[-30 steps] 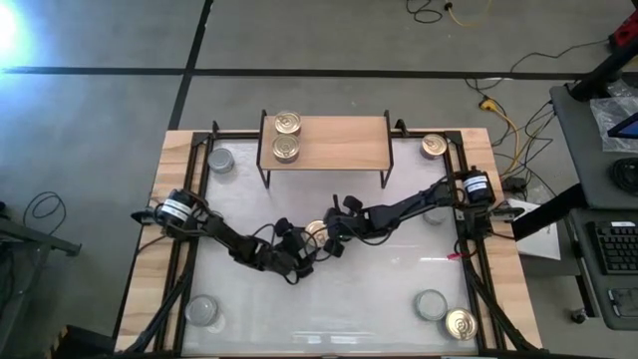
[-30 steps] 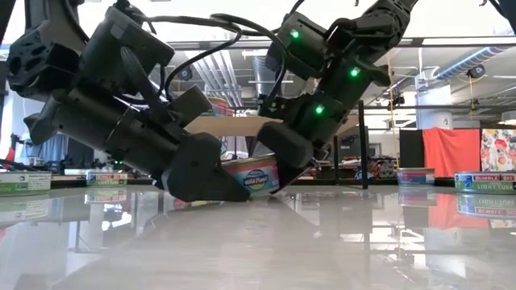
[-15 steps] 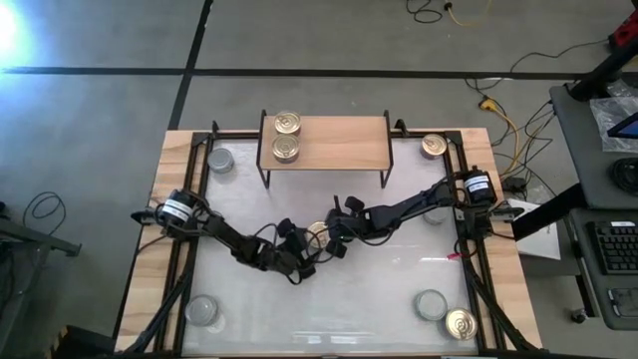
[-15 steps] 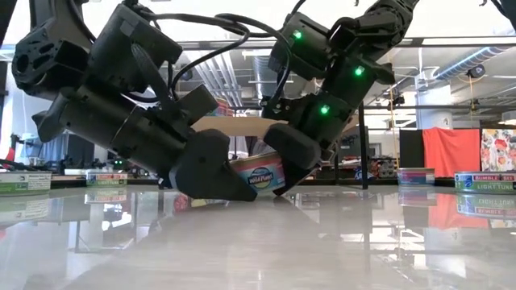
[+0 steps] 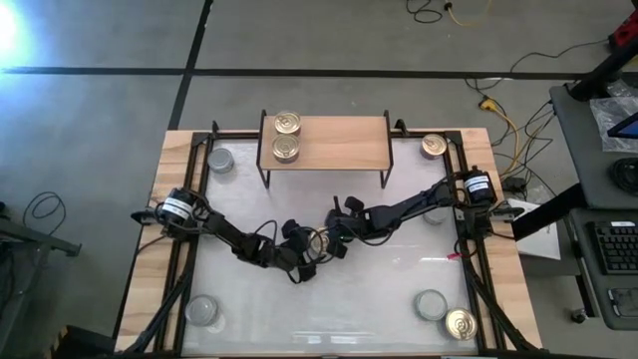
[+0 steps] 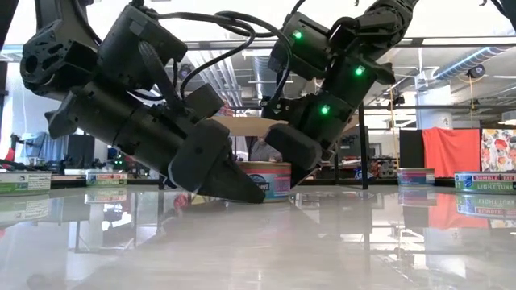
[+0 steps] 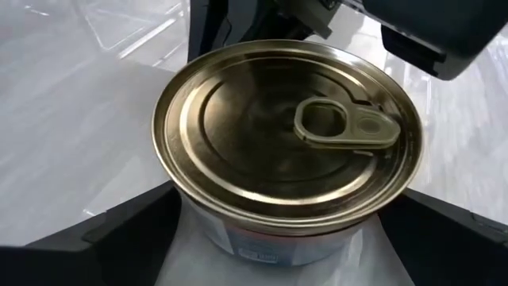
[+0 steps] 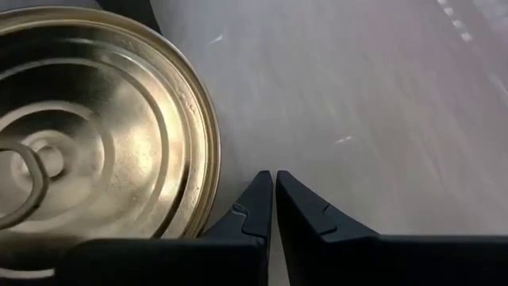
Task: Stack canned seafood by type on shelf
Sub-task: Stack the blue-pink tuna can on top of the other blue-pink tuna on the shelf
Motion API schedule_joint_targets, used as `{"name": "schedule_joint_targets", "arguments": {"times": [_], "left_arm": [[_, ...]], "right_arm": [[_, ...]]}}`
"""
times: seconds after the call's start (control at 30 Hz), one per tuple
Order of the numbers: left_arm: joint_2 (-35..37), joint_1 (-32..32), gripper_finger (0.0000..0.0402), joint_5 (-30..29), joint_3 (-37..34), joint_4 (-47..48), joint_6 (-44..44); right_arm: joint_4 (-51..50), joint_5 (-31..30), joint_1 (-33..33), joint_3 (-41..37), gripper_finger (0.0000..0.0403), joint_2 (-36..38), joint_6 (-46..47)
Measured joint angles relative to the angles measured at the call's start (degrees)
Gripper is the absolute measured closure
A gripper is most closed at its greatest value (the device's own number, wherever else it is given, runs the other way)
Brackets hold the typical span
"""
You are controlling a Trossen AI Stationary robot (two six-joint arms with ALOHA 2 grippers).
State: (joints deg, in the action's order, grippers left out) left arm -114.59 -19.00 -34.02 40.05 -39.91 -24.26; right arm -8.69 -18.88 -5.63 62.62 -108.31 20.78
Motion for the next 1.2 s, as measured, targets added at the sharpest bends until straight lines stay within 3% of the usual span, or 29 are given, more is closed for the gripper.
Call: {"name": "schedule_joint_targets", "arguments": {"times": [0.4,0.9,1.2], "left_arm": [[0.0,-0.1,0.0002,2.1,0.3,-0.7,3.9],[0.0,-0.3,0.0001,3.9,3.1,-0.6,9.2],[0.1,-0.7,0.0027,5.2,3.5,-1.2,8.7]], "right_arm": [[-12.9,3.3,-1.0,-0.2,0.039,6.5,0.3],[-1.3,5.8,-3.1,-0.3,0.039,3.6,2.2],[-2.7,6.3,-3.2,0.1,0.039,4.7,2.1]]}}
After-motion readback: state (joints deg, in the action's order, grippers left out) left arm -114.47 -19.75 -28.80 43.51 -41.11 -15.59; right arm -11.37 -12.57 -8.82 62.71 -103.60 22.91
